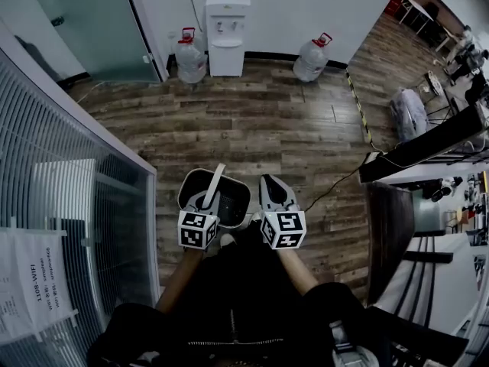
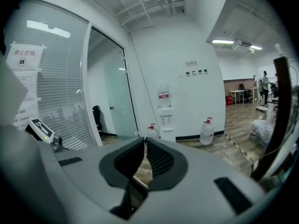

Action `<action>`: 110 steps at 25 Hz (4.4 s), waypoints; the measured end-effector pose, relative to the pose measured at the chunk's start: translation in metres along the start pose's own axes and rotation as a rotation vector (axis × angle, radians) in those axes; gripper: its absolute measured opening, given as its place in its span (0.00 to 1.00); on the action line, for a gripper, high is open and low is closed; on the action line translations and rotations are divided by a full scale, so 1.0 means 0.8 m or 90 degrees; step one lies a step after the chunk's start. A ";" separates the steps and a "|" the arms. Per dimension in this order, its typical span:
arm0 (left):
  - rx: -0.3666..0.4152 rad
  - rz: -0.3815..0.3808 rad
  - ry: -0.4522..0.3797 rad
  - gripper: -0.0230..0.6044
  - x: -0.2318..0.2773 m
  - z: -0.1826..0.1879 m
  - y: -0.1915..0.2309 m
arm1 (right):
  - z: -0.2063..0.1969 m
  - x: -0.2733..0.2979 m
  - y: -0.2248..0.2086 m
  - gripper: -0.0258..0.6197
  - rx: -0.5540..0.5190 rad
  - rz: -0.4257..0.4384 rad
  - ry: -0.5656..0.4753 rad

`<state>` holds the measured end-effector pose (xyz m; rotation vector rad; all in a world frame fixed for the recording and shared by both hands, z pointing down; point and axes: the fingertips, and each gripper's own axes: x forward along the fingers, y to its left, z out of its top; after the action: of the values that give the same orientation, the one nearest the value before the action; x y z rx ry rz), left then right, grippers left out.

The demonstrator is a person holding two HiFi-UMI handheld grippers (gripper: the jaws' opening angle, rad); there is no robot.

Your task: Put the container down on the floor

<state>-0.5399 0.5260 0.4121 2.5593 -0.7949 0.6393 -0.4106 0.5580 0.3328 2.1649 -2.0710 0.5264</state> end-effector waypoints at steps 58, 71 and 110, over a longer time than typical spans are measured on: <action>0.017 -0.059 0.007 0.06 0.271 0.178 0.000 | 0.058 0.194 -0.226 0.06 0.008 -0.012 0.039; 0.025 -0.070 0.009 0.06 0.321 0.229 0.076 | 0.082 0.290 -0.225 0.06 0.024 -0.018 0.047; 0.005 -0.065 0.042 0.06 0.395 0.267 0.164 | 0.112 0.420 -0.236 0.06 0.038 -0.006 0.066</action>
<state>-0.3210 0.1876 0.4308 2.5529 -0.6369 0.6915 -0.2034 0.2251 0.3853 2.1294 -2.0146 0.6919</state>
